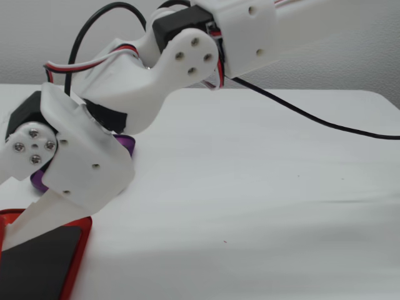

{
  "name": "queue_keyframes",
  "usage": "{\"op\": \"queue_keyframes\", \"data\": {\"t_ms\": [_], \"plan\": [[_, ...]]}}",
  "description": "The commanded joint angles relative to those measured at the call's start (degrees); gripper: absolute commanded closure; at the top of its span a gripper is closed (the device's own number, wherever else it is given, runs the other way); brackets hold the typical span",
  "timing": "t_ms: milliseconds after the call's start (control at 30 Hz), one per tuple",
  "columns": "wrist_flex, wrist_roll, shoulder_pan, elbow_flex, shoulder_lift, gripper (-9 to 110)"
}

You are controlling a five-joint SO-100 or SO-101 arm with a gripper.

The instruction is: Grasp a red block and put it in the left red dish.

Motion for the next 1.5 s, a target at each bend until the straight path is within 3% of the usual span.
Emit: {"op": "queue_keyframes", "data": {"t_ms": [0, 400, 633, 1000, 1200, 1467], "plan": [[0.26, -0.44, -0.18, -2.9, 1.05, 102], [0.35, -0.44, -0.09, -2.9, 1.14, 102], [5.27, -0.53, 0.0, -3.52, 1.23, 93], [6.68, -0.53, 0.88, -3.52, 2.02, 91], [14.94, 0.18, 0.7, -3.52, 9.84, 85], [37.0, 0.26, 0.35, -3.08, 26.54, 72]]}}
